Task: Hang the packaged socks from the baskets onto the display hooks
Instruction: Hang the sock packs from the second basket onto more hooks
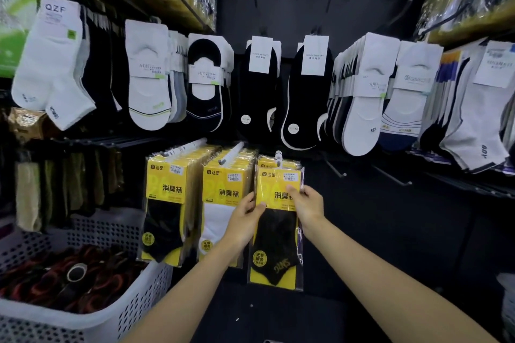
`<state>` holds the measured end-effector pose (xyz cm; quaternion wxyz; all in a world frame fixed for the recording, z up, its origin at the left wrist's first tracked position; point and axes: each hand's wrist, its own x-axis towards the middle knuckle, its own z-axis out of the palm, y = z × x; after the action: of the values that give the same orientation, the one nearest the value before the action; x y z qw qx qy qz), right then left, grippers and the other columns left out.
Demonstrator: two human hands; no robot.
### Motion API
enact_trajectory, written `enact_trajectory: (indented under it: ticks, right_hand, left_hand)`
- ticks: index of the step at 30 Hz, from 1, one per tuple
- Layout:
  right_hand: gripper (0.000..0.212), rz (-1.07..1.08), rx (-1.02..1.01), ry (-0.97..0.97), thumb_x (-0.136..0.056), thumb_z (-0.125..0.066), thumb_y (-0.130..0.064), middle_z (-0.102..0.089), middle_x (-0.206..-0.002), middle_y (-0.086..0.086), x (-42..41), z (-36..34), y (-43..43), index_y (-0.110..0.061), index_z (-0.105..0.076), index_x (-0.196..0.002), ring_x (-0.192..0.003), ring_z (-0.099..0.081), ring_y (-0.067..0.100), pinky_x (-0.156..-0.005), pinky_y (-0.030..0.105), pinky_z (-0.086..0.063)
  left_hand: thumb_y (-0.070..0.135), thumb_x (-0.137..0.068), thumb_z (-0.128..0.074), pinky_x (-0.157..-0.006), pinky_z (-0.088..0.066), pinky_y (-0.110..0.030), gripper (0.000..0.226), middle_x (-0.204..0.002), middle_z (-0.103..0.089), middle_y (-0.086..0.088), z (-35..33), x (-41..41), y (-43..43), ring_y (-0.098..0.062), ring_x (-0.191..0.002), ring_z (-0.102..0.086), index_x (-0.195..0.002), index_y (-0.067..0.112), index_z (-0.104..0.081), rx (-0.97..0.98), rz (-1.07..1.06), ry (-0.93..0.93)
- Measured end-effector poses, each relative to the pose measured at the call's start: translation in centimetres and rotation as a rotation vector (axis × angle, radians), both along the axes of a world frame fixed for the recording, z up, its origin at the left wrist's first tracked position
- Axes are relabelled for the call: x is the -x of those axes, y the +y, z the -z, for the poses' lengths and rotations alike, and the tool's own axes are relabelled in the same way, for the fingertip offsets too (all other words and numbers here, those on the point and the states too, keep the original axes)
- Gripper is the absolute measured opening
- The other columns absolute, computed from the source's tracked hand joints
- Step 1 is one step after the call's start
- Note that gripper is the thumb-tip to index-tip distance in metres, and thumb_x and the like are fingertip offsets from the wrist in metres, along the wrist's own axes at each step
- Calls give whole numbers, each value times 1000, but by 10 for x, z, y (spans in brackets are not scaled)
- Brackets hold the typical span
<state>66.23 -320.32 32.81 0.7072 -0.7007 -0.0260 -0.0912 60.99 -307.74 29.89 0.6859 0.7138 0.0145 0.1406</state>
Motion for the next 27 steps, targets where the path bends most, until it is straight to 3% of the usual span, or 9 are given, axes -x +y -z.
enact_trajectory:
  ticks: [5,9,11,15,17,23,27]
  right_hand:
    - [21,36,-60,125,-87,-66,-35,-69,-105,12,-28,18,4,-13,-65,-86,-103,-63,27,-97,46,-49]
    - [35,81,-32,171,-88,-64,-39,-67,-108,8,-41,37,3,-9,-67,-105,-103,-60,23,-91,36,-50]
    - [33,100,8,178,-90,-63,-36,-66,-108,8,-40,49,-3,-8,-66,-108,-99,-60,21,-85,32,-49]
    - [26,75,65,208,-91,-62,-28,-65,-112,10,-23,75,-26,-7,-65,-106,-107,-60,25,-98,39,-48]
    - [18,27,100,225,-91,-62,-27,-64,-108,7,-4,87,-41,-12,-63,-101,-103,-60,22,-94,36,-50]
    - [7,-122,223,372,-94,-58,-20,-64,-106,4,74,141,-93,-16,-63,-98,-89,-63,16,-75,25,-53]
    - [14,-151,299,549,-94,-58,-18,-63,-107,7,128,197,-127,-8,-61,-104,-87,-62,18,-70,23,-51]
  left_hand:
    - [28,-95,-53,-94,-37,-26,61,-146,-39,-4,11,-30,-3,-18,-128,-43,-148,21,-24,-56,-34,-1]
    - [26,-96,-52,-103,-33,-29,64,-151,-33,-2,19,-46,-2,-20,-137,-33,-150,22,-18,-79,-44,-10]
    - [26,-96,-52,-103,-33,-30,64,-151,-33,-2,24,-48,-2,-19,-137,-32,-150,21,-18,-94,-43,0]
    - [29,-95,-52,-107,-31,-32,64,-153,-29,-4,42,-36,-1,-22,-139,-30,-149,19,-20,-149,-31,47]
    - [30,-95,-52,-109,-30,-33,63,-153,-29,-4,57,-21,0,-22,-139,-29,-149,17,-22,-171,-11,75]
    - [27,-95,-53,-93,-36,-21,58,-146,-38,-5,133,56,-9,-21,-132,-39,-147,15,-29,-187,57,246]
    - [23,-96,-52,-89,-37,-18,53,-142,-43,-9,203,112,-31,-22,-128,-44,-144,12,-33,-151,111,426]
